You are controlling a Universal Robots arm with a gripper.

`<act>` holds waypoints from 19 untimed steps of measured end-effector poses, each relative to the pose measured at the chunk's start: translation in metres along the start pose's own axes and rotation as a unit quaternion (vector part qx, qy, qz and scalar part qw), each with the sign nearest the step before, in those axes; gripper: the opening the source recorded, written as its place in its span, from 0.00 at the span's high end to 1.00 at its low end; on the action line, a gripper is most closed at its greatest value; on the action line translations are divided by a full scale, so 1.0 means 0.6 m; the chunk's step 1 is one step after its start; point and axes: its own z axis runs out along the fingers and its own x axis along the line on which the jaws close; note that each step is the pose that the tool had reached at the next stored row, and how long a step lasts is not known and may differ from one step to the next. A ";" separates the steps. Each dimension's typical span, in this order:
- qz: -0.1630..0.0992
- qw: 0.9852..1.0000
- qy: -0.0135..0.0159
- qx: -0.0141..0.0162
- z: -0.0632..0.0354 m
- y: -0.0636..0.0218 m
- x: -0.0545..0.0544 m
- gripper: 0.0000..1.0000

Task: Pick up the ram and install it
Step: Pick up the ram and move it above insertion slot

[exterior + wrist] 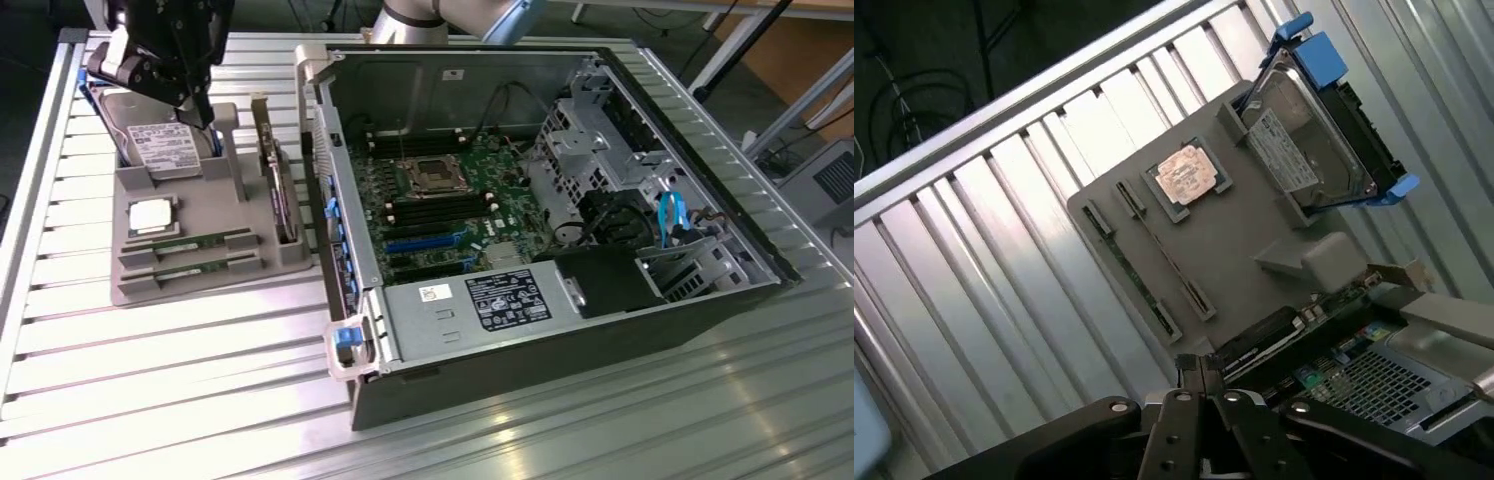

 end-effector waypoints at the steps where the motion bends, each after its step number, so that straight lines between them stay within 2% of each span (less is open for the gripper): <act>1: -0.007 1.000 0.000 0.000 0.000 0.000 0.000 0.90; 7: -0.025 1.000 0.001 -0.001 0.000 0.000 0.000 0.90; 12: -0.048 0.999 0.002 -0.001 0.000 0.000 0.000 0.90; 16: -0.084 0.996 0.004 -0.002 0.000 0.000 0.000 0.90; 19: -0.122 0.993 0.005 -0.003 0.000 0.000 0.000 0.90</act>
